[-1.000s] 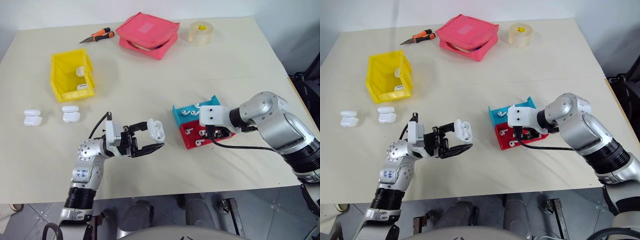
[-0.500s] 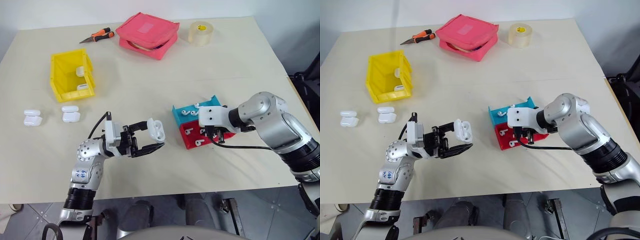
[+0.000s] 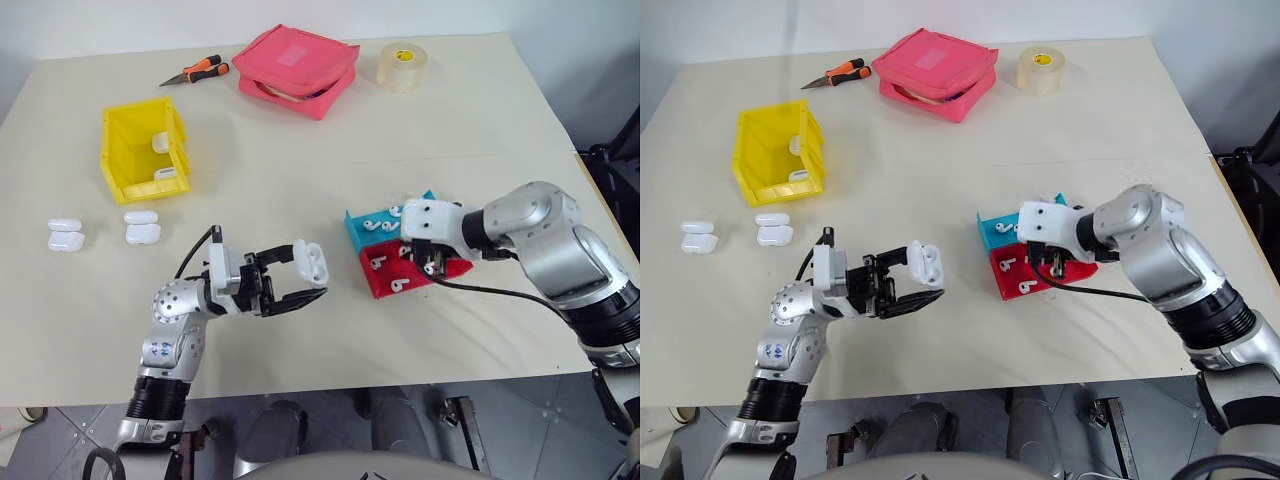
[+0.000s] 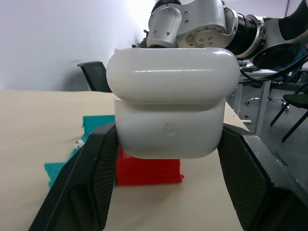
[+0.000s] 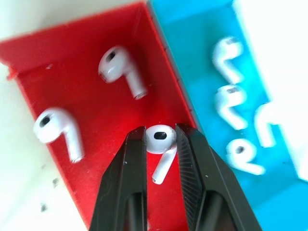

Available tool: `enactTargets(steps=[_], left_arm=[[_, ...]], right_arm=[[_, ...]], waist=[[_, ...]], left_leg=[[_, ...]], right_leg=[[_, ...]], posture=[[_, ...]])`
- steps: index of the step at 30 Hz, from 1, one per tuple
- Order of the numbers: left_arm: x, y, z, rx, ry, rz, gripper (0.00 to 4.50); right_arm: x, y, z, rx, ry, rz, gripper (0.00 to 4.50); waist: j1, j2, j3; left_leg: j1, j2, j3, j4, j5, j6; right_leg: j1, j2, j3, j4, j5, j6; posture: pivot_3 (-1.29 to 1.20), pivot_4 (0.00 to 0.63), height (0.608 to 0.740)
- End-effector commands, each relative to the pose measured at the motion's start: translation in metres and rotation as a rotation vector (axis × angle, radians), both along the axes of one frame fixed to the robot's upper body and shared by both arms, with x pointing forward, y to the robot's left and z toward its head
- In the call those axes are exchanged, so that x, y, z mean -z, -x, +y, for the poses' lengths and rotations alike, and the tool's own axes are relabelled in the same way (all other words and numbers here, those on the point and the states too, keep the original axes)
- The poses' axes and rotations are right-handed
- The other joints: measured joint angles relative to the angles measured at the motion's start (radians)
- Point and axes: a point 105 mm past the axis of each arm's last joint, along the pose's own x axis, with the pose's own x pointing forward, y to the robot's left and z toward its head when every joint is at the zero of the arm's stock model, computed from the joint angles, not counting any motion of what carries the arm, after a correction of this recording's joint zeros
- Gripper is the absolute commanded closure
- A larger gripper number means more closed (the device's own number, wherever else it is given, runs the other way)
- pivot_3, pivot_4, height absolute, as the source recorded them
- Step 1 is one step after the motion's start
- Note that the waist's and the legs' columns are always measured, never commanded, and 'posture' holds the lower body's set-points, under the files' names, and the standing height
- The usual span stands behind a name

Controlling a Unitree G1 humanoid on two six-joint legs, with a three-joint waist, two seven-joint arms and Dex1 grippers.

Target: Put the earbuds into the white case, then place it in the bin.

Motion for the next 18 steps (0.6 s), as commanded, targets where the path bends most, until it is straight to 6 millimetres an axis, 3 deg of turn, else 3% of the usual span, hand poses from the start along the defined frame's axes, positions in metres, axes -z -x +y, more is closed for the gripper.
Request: enactTargets(steps=[1, 4, 9, 18], left_arm=[[-0.005, 0.000, -0.002, 0.027, 0.011, -0.034, 1.75], [-0.006, -0.008, -0.006, 0.051, 0.016, -0.034, 1.75], [-0.007, -0.013, -0.011, 0.104, 0.024, -0.038, 1.75], [-0.013, -0.024, -0.015, 0.159, 0.058, -0.050, 1.75]], right_arm=[[-0.020, 0.003, 0.002, 0.018, -0.080, -0.071, 4.01], [-0.035, 0.010, 0.003, 0.050, -0.208, -0.096, 4.01], [-0.053, 0.040, 0.009, 0.033, -0.398, -0.115, 4.01], [-0.091, 0.060, 0.053, -0.097, -0.828, -0.142, 4.01]], waist=[[-0.001, 0.000, 0.000], [0.001, 0.000, 0.000], [0.003, 0.000, 0.000], [-0.002, 0.000, 0.000]], left_leg=[[0.000, 0.000, 0.000, 0.000, 0.000, 0.000], [0.000, 0.000, 0.000, 0.000, 0.000, 0.000], [-0.001, 0.000, -0.001, 0.001, 0.000, 0.000], [0.000, 0.000, -0.001, 0.001, 0.000, 0.000]], right_leg=[[0.000, 0.000, 0.000, 0.000, 0.000, 0.000], [0.000, 0.000, 0.000, 0.000, 0.000, 0.000], [0.000, 0.000, -0.003, 0.000, 0.000, -0.001], [0.000, -0.001, -0.003, 0.000, 0.001, -0.001]], posture=[[0.00, 0.150, 0.740], [0.00, 0.150, 0.740], [0.00, 0.150, 0.740], [0.00, 0.150, 0.740]])
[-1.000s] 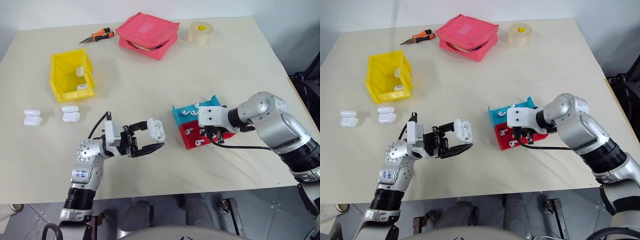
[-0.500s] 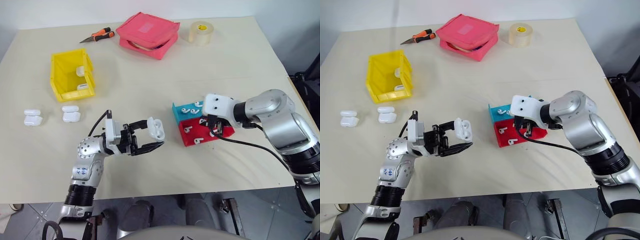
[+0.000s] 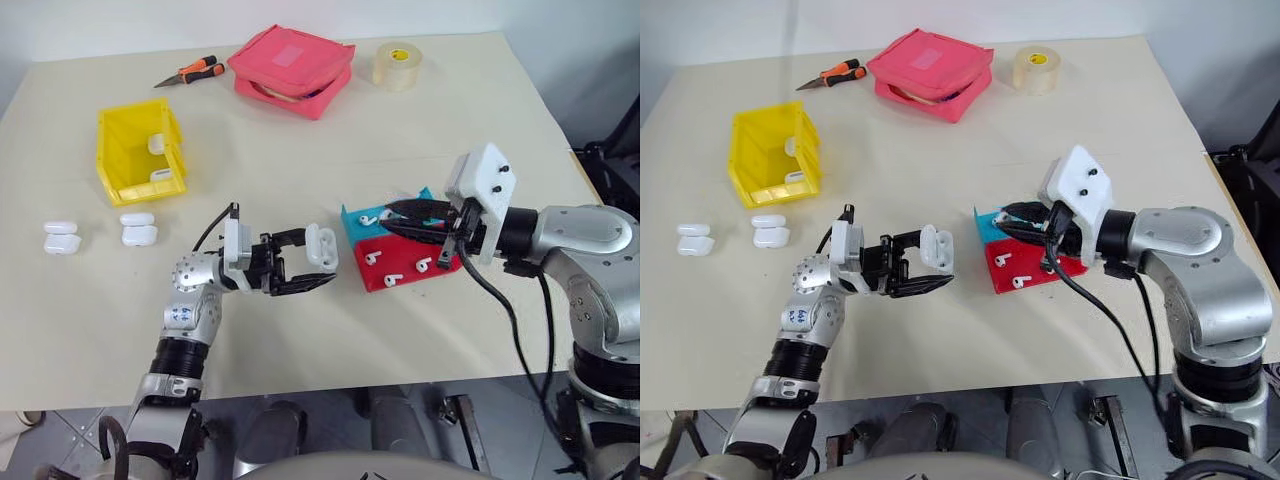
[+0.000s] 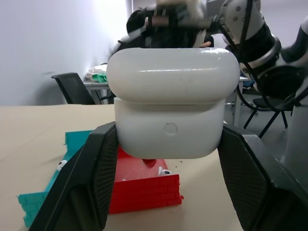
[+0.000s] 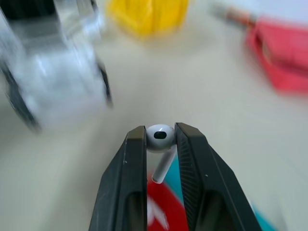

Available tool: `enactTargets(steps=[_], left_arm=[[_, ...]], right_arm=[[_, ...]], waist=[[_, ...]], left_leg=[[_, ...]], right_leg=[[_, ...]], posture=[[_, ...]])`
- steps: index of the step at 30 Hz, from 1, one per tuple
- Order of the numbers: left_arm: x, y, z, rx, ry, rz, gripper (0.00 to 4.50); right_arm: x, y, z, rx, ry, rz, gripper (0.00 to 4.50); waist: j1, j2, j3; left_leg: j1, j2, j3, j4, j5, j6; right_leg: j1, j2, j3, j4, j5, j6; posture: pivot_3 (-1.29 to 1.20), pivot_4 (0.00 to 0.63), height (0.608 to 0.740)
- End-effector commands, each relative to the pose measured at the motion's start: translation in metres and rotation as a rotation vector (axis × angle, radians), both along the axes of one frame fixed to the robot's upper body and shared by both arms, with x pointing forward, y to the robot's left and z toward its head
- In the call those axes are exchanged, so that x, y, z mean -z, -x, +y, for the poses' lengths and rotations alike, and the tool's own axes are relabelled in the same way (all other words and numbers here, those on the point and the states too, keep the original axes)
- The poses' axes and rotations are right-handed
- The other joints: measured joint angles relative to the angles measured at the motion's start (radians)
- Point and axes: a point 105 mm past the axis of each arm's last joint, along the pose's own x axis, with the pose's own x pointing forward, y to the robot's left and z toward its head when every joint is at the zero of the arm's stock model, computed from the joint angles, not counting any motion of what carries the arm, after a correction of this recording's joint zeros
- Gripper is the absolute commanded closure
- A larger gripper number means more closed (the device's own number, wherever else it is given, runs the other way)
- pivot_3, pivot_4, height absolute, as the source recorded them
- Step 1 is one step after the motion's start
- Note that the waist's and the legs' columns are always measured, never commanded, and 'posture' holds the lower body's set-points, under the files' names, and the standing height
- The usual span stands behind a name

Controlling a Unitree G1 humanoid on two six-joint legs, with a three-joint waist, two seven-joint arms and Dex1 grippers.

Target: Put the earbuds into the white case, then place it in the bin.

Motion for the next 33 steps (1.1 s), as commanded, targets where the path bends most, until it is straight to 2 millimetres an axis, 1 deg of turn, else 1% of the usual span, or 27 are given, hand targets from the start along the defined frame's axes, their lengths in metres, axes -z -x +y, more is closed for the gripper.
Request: enactTargets(steps=[1, 5, 10, 20, 24, 33], left_arm=[[-0.010, -0.003, -0.003, 0.029, 0.045, -0.036, 1.75], [-0.010, -0.005, -0.005, 0.055, 0.054, -0.047, 1.75], [-0.012, -0.007, -0.006, 0.070, 0.061, -0.061, 1.75], [-0.029, -0.009, -0.004, 0.070, 0.116, -0.097, 1.75], [-0.031, -0.009, -0.004, 0.077, 0.120, -0.101, 1.75], [-0.034, -0.006, -0.008, 0.120, 0.111, -0.103, 1.75]], right_arm=[[-0.023, 0.009, 0.019, -0.062, -0.138, -0.062, 4.01], [-0.025, 0.013, 0.035, -0.115, -0.226, -0.044, 4.01], [-0.023, 0.012, 0.046, -0.144, -0.279, -0.021, 4.01], [-0.006, 0.010, 0.049, -0.133, -0.318, -0.019, 4.01], [-0.002, 0.010, 0.050, -0.130, -0.333, -0.021, 4.01], [0.014, 0.006, 0.060, -0.141, -0.337, -0.011, 4.01]], waist=[[-0.001, 0.000, 0.000], [0.000, 0.000, 0.000], [-0.003, 0.000, 0.000], [-0.003, 0.000, 0.000], [-0.003, 0.000, 0.000], [-0.003, 0.000, 0.000]], left_leg=[[0.000, 0.000, 0.000, 0.000, 0.000, 0.000], [0.000, -0.001, 0.000, 0.000, 0.000, 0.000], [0.000, -0.001, 0.000, 0.000, 0.000, 0.000], [0.000, -0.001, 0.000, 0.000, 0.000, 0.000], [0.000, -0.001, 0.000, 0.000, 0.000, 0.000], [0.001, -0.001, 0.000, 0.000, 0.000, 0.000]], right_leg=[[0.000, 0.000, 0.000, 0.000, 0.000, 0.000], [0.000, -0.001, -0.003, 0.000, 0.000, 0.000], [0.000, -0.001, -0.003, 0.001, 0.000, -0.001], [0.000, -0.001, -0.004, 0.001, 0.000, -0.001], [0.000, -0.001, -0.004, 0.001, 0.000, -0.001], [0.000, -0.001, -0.004, 0.001, 0.000, -0.001]], posture=[[0.00, 0.150, 0.740], [0.00, 0.150, 0.740], [0.00, 0.150, 0.740], [0.00, 0.150, 0.740], [0.00, 0.150, 0.740], [0.00, 0.150, 0.740]])
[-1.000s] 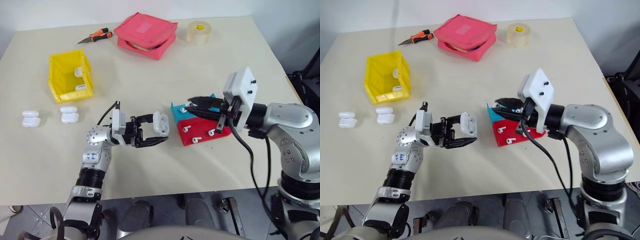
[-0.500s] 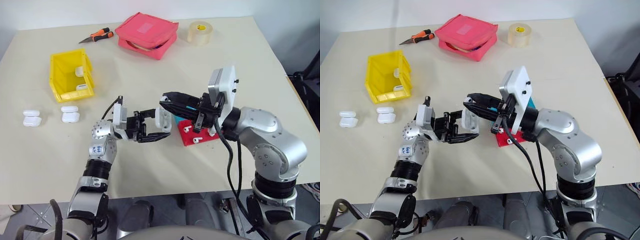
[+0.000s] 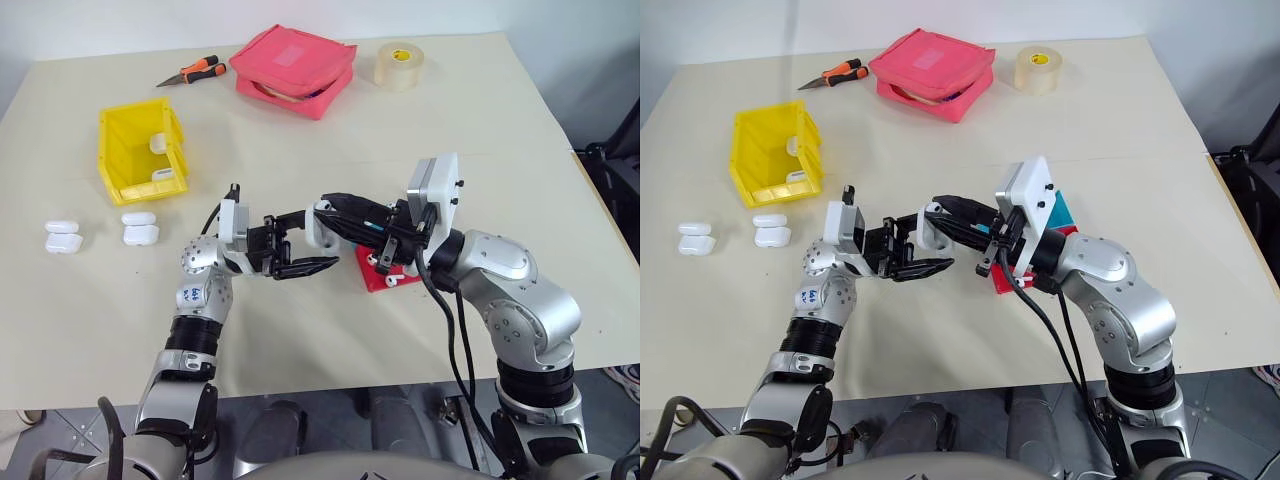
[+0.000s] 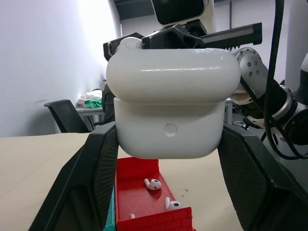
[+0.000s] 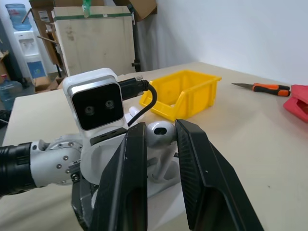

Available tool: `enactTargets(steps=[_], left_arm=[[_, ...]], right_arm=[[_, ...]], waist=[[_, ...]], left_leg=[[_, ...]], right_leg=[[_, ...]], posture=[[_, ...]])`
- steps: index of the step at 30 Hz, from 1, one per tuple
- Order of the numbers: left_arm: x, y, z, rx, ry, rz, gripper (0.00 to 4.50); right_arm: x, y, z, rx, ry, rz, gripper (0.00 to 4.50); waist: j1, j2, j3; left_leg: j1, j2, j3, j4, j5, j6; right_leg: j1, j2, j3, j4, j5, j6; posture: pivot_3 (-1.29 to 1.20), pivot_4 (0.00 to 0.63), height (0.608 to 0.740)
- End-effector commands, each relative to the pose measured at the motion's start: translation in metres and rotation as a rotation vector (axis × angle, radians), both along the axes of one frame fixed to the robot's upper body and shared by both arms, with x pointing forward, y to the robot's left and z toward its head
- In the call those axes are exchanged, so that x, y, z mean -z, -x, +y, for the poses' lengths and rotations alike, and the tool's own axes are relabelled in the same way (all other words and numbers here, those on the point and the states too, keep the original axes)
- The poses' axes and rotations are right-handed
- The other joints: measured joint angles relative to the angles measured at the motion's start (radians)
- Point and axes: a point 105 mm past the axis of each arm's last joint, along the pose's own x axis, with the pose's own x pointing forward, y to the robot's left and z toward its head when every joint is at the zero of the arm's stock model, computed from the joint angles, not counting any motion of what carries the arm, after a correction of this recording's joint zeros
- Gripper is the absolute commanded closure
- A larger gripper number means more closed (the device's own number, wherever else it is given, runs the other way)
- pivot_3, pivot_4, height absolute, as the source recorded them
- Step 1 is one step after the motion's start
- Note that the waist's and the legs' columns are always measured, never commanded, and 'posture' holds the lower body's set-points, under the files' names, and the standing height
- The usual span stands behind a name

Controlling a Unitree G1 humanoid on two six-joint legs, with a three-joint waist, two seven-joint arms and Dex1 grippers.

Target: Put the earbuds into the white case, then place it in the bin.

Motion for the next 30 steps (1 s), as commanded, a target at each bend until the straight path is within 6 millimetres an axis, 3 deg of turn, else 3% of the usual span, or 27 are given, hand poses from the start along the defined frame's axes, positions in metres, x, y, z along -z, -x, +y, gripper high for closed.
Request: enactTargets(steps=[1, 16, 30], left_arm=[[-0.017, 0.005, -0.004, 0.040, 0.027, -0.070, 1.75], [-0.030, -0.004, -0.001, -0.023, 0.075, -0.086, 1.75], [-0.029, -0.006, 0.006, -0.084, 0.101, -0.100, 1.75]], right_arm=[[0.005, 0.001, 0.005, -0.011, 0.000, -0.009, 4.01], [0.041, 0.001, -0.016, 0.056, 0.119, 0.016, 4.01], [0.035, 0.012, -0.026, -0.003, 0.123, 0.034, 4.01]], waist=[[0.000, 0.000, 0.000], [0.002, 0.000, 0.000], [0.003, 0.000, 0.000]], left_leg=[[0.000, 0.000, 0.000, 0.000, 0.000, 0.000], [0.000, 0.000, 0.000, 0.000, 0.000, 0.000], [0.000, 0.001, 0.000, 0.000, 0.000, 0.000]], right_leg=[[0.000, 0.000, 0.000, 0.000, 0.000, 0.000], [0.000, 0.000, 0.000, 0.000, 0.000, 0.000], [0.001, 0.000, 0.000, -0.001, 0.000, 0.000]], posture=[[0.00, 0.150, 0.740], [0.00, 0.150, 0.740], [0.00, 0.150, 0.740]])
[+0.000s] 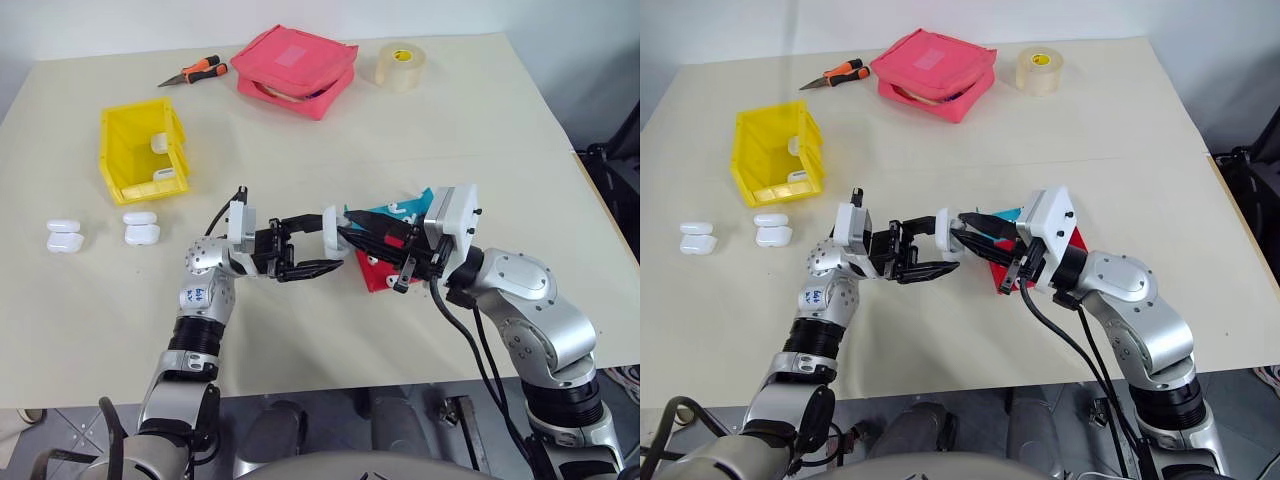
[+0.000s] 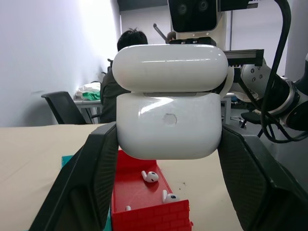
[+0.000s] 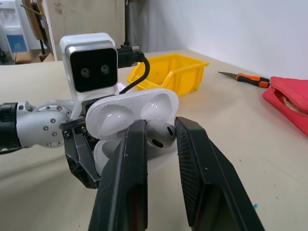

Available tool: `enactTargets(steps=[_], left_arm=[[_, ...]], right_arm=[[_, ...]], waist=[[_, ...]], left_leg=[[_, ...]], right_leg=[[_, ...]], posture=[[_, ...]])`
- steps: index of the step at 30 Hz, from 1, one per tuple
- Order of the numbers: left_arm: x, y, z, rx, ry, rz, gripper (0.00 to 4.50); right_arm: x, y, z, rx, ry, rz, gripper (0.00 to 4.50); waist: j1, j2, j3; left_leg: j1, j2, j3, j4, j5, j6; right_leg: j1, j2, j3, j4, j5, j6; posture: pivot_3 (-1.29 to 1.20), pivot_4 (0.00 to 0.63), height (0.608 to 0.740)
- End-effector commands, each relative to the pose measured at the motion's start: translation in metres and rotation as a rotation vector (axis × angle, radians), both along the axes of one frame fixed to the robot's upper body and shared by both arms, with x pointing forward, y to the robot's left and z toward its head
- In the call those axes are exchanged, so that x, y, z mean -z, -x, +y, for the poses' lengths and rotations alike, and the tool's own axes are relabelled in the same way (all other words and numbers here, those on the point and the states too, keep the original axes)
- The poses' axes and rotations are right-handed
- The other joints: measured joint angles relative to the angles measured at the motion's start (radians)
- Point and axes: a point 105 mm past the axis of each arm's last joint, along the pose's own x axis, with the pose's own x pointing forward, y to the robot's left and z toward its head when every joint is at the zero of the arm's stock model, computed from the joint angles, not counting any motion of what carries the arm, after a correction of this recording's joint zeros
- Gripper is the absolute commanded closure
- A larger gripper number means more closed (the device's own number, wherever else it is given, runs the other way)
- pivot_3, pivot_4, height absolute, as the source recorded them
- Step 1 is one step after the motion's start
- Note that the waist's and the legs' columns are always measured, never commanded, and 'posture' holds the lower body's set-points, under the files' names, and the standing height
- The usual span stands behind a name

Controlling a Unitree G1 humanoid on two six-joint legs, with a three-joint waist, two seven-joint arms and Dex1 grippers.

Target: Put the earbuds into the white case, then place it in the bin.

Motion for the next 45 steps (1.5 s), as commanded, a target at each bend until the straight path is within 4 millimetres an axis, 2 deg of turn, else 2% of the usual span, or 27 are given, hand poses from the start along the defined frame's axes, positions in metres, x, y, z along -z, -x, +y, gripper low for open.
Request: enactTargets(steps=[1, 18, 30, 45], left_arm=[[-0.032, -0.004, 0.012, -0.067, 0.117, -0.116, 1.75], [-0.016, -0.008, -0.006, -0.073, 0.095, -0.086, 1.75], [-0.008, -0.014, -0.015, -0.102, 0.042, -0.048, 1.75], [-0.012, -0.008, -0.016, -0.064, 0.095, -0.053, 1.75]], right_arm=[[0.016, 0.008, 0.001, -0.055, 0.032, 0.090, 4.01], [-0.001, 0.009, 0.028, -0.169, 0.065, 0.045, 4.01], [0.007, 0.011, 0.026, -0.175, 0.129, 0.064, 4.01], [0.007, 0.009, 0.027, -0.184, 0.152, 0.058, 4.01]], waist=[[-0.001, 0.000, 0.000], [0.000, 0.000, 0.000], [0.000, 0.000, 0.000], [0.000, 0.000, 0.000]], left_leg=[[0.000, 0.000, 0.000, 0.000, 0.000, 0.000], [0.000, 0.000, 0.000, 0.000, 0.000, 0.000], [0.000, 0.000, 0.000, 0.000, 0.000, 0.000], [0.000, 0.000, 0.000, 0.000, 0.000, 0.000]], right_leg=[[0.000, 0.000, 0.000, 0.000, 0.000, 0.000], [0.000, 0.000, 0.000, 0.000, 0.000, 0.000], [0.000, 0.000, 0.000, 0.000, 0.000, 0.000], [0.000, 0.000, 0.000, 0.000, 0.000, 0.000]], posture=[[0.00, 0.150, 0.740], [0.00, 0.150, 0.740], [0.00, 0.150, 0.740], [0.00, 0.150, 0.740]])
